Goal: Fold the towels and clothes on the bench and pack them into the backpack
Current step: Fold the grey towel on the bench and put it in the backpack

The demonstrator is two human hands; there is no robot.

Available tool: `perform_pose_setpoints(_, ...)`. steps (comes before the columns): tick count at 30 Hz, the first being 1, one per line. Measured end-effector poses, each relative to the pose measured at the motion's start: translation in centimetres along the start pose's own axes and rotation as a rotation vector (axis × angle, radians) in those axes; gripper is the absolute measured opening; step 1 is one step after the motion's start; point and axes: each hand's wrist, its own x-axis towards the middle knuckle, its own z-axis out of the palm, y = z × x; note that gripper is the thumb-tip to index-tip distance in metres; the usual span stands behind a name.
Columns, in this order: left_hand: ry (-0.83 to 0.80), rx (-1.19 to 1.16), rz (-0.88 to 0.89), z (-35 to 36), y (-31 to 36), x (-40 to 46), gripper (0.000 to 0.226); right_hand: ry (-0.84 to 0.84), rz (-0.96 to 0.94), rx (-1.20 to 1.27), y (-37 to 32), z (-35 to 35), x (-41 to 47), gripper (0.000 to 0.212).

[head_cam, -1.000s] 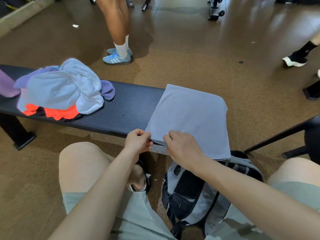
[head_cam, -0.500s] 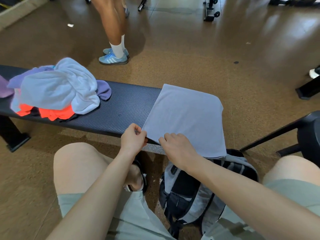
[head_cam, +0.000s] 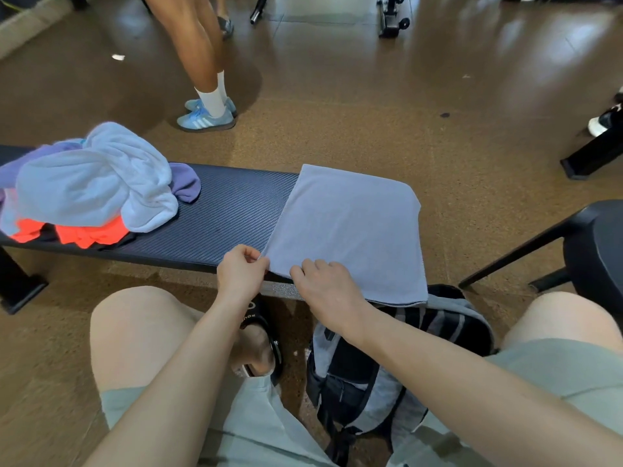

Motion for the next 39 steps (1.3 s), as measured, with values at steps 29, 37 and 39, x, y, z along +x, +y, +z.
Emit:
perform_pose_setpoints(29, -0.081, 0.606, 1.031, 5.9, 4.7, -7.2, 0.029, 0.189, 0.887, 0.977, 19.9, -0.5, -3.7, 0.024)
perform_pose_setpoints(37, -0.277, 0.926, 1.19, 16.9, 6.7, -12.5, 0.041, -0.054, 1.325, 1.669, 24.3, 5.1, -1.4, 0.042)
perform_pose_setpoints(39, -0.261, 0.957, 1.155, 17.5, 6.9, -11.9, 0.04, -0.025, 1.334, 1.745, 24.2, 6.3, -0.5, 0.055)
